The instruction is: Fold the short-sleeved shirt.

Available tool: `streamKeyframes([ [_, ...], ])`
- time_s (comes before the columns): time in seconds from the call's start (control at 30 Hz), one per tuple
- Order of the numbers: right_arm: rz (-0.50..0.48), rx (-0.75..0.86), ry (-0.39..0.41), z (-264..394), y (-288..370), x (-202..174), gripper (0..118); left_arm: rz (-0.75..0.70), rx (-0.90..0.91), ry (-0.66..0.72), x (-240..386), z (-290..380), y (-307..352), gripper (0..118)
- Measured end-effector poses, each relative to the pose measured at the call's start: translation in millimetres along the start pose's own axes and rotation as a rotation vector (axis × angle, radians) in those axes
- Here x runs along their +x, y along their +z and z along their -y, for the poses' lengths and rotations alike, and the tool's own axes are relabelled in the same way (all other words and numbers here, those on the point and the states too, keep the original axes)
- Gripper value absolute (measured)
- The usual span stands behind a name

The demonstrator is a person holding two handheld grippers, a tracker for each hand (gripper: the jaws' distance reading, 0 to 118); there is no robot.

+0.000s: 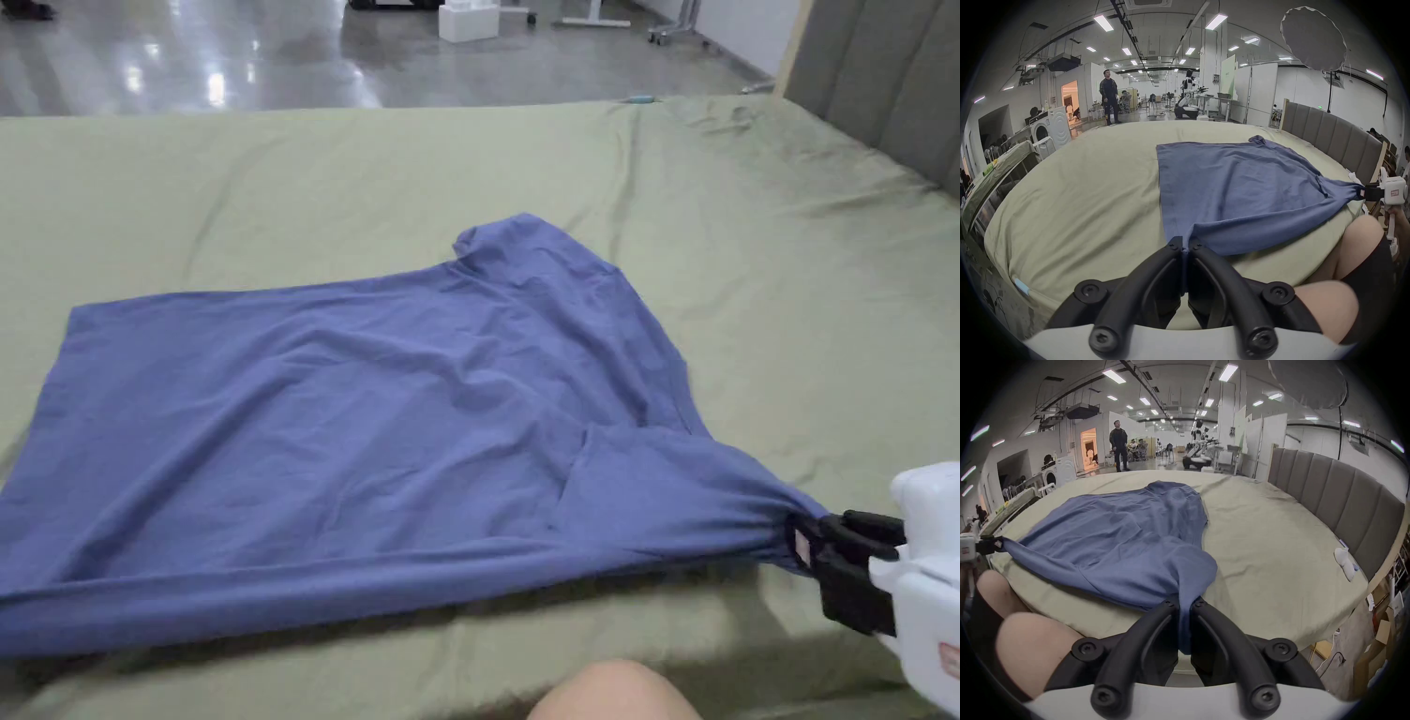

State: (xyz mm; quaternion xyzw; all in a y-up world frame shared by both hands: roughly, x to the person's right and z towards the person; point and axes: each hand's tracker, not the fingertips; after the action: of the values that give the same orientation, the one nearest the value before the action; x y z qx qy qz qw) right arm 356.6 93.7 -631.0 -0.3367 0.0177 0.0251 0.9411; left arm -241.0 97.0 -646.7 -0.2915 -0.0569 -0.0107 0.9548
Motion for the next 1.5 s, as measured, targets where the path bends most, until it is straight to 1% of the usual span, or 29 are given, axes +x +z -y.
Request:
streamKeyframes([
  [0.13,-0.061,-0.083,-0.004,-68,-24,22,10,0.039,-0.081,-0.004,-18,-50,-30,2],
  [0.17,-0.071,-0.114,0.024,-87,-34,21,10,0.055,-0.119,-0.004,-22,-63,-43,2],
  [0.33,-0.048,-0.217,0.112,-156,-111,16,10,0.07,-0.219,0.07,-42,-108,-117,2],
  [0.4,-0.016,-0.24,0.111,-171,-144,10,10,0.08,-0.225,0.096,-47,-116,-145,2],
  [0.47,0.023,-0.271,0.15,-176,-175,5,10,0.073,-0.299,0.119,-55,-120,-174,2],
  [0.53,0.017,-0.285,0.124,-176,-199,3,14,0.067,-0.323,0.132,-57,-115,-194,4],
  [0.57,0.011,-0.31,0.096,-174,-208,7,35,0.05,-0.332,0.159,-60,-112,-199,13],
  [0.6,0.069,-0.331,0.07,-173,-213,8,76,0.017,-0.331,0.189,-64,-111,-200,30],
  [0.63,0.141,-0.347,0.068,-172,-213,12,116,-0.009,-0.315,0.21,-70,-112,-195,72],
  [0.67,0.175,-0.316,0.074,-170,-208,19,118,-0.012,-0.252,0.243,-76,-110,-188,104],
  [0.7,0.204,-0.187,0.059,-170,-195,29,117,0.003,-0.201,0.264,-83,-108,-176,118],
  [0.77,0.323,-0.037,-0.02,-163,-162,41,117,0.013,-0.135,0.281,-93,-107,-144,118],
  [0.8,0.291,0.051,-0.044,-157,-141,43,116,0.002,-0.129,0.268,-87,-101,-122,118],
  [0.83,0.191,0.099,-0.058,-150,-119,47,111,-0.005,-0.094,0.256,-86,-94,-102,118],
  [0.87,0.116,0.106,-0.07,-142,-97,46,99,-0.005,-0.064,0.243,-81,-85,-80,113],
  [0.9,0.063,0.118,-0.084,-130,-77,42,68,0.006,-0.019,0.21,-75,-74,-59,86],
  [0.93,0.025,0.15,-0.075,-114,-57,36,2,0.012,0.015,0.165,-65,-64,-42,1],
  [0.97,0.023,0.156,-0.061,-101,-38,23,2,-0.048,0.025,0.094,-54,-50,-30,0],
  [1.0,0.054,0.157,-0.051,-86,-25,14,2,-0.052,0.042,0.082,-41,-31,-23,0],
  [1.03,0.034,0.153,-0.036,-72,-14,7,2,-0.073,0.043,0.095,-42,-18,-15,0],
  [1.1,-0.049,0.133,-0.022,-52,-3,-7,2,0.073,-0.064,0.176,-43,1,-25,0],
  [1.23,-0.075,0.064,-0.028,-23,1,-28,2,0.028,-0.063,0.132,-33,9,-52,0],
  [1.27,-0.083,0.051,-0.018,-19,0,-33,2,0.036,-0.056,0.141,-34,4,-63,13],
  [1.3,-0.083,0.046,-0.012,-18,1,-36,2,0.049,-0.056,0.151,-38,-1,-76,49],
  [1.33,-0.087,0.044,-0.001,-18,2,-39,2,0.062,-0.103,0.16,-32,-6,-88,107],
  [1.37,-0.093,0.04,0.006,-21,2,-39,2,0.064,-0.142,0.159,-32,-9,-102,118],
  [1.43,-0.099,0.028,0.016,-27,1,-40,2,0.055,-0.131,0.183,-32,-13,-121,118],
  [1.47,-0.087,0.034,0.029,-30,2,-40,2,0.04,-0.164,0.18,-31,-15,-127,116],
  [1.5,-0.084,0.035,0.039,-33,2,-38,2,0.041,-0.191,0.186,-31,-16,-133,104],
])
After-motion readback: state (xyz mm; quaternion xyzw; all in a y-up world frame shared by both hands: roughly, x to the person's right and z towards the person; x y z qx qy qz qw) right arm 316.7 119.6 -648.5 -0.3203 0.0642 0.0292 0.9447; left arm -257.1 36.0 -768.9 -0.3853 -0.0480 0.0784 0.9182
